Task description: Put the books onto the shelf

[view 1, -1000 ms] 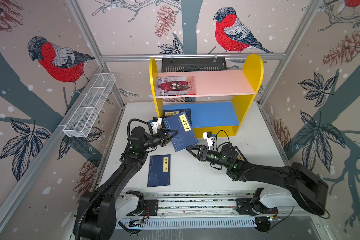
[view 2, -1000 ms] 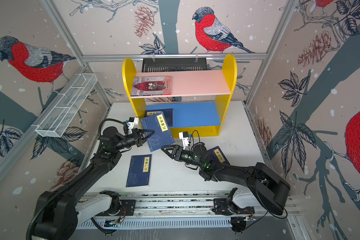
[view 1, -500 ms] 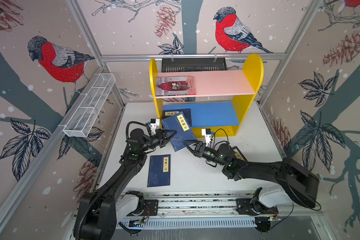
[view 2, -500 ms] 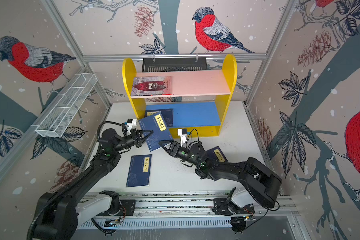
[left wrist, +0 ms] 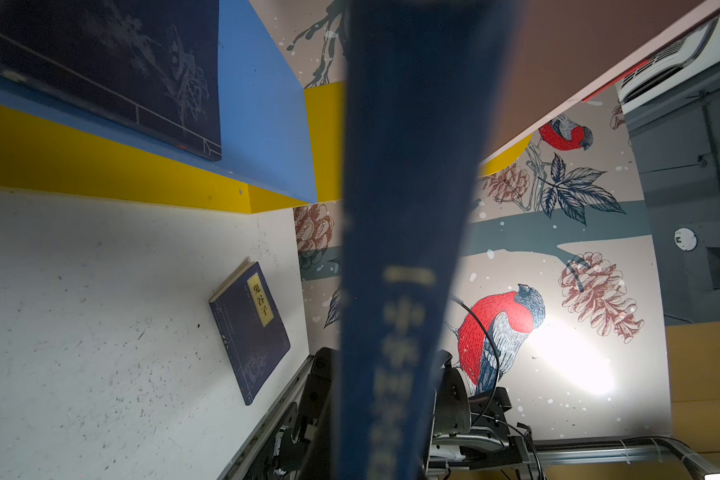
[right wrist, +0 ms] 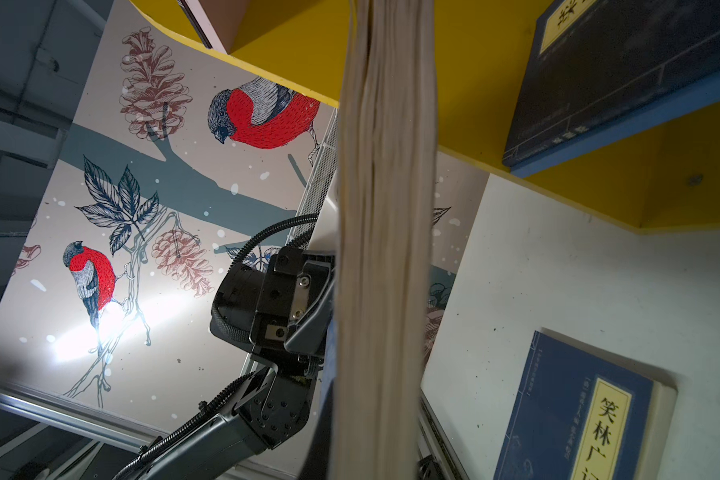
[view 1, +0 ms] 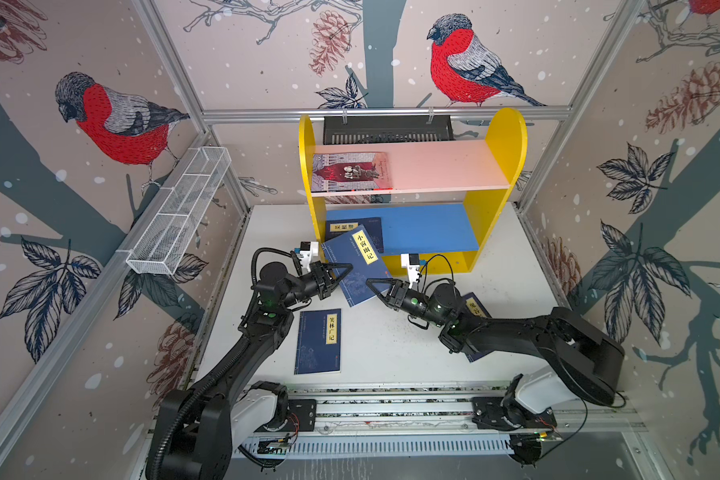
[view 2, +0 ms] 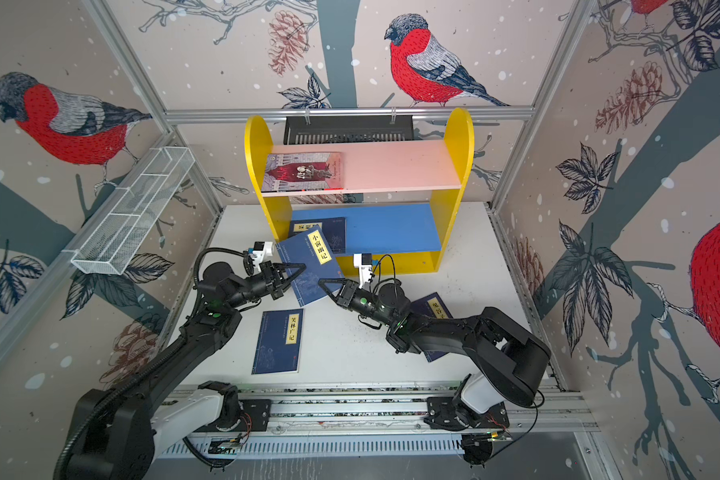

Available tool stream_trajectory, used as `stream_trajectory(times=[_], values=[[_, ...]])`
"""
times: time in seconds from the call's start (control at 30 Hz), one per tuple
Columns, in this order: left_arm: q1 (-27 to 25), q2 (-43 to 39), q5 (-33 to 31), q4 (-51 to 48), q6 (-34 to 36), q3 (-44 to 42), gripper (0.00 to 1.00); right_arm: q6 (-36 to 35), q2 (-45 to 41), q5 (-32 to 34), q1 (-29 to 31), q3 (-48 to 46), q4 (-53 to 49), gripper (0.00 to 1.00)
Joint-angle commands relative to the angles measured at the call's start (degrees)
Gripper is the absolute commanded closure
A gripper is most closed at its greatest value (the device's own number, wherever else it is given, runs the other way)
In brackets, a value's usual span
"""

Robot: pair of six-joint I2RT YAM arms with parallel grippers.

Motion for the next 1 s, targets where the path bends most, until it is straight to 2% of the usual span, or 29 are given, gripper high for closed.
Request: stream_trajectory(times=[0.0,0.1,0.2,0.3,0.43,0.53,0.67,0.83,0.97], values=[[0.17,-0.91,1.94,1.34,3.16,-0.12,0.59,-0.70,-1.12,-2.53,-1.47,-0.08,1.11,0.97],[1.40,-2.04,2.33,-3.26,6.83,0.15,0.20,-1.93,-3.33,-9.11,-4.06,-0.07,-2.71,0.97],[4.47,-3.04,5.17,-3.75,7.62,-0.27,0.04,-4.05,-6.42,-17.25,-7.46,-0.16,-8.41,0.98],[8.30,-4.09,8.97,-3.25,8.94,-1.06,0.03,-7.78,-10.59,-23.79,-10.42,0.15,-17.15,0.98],[10.69,-4.25,12.36,-9.48,17.77,-1.15,0.03,-17.13,-17.07,-27.78,-12.99,3.22,-34.43,0.97],[10.81,-5.08,14.00,-5.49,16.16,-3.02,0.03,-23.08,-19.46,-31.56,-14.64,5.95,-45.10,0.98],[10.72,-4.77,17.30,-0.80,14.31,-3.66,0.04,-28.08,-21.04,-37.04,-16.15,7.79,-52.76,0.98],[10.65,-3.23,21.70,9.58,6.10,-4.78,0.07,-33.78,-20.35,-41.27,-17.03,9.63,-60.37,0.98],[10.20,-2.76,22.45,6.22,9.11,-4.89,0.10,-33.68,-20.07,-43.80,-16.95,10.27,-59.49,0.98]])
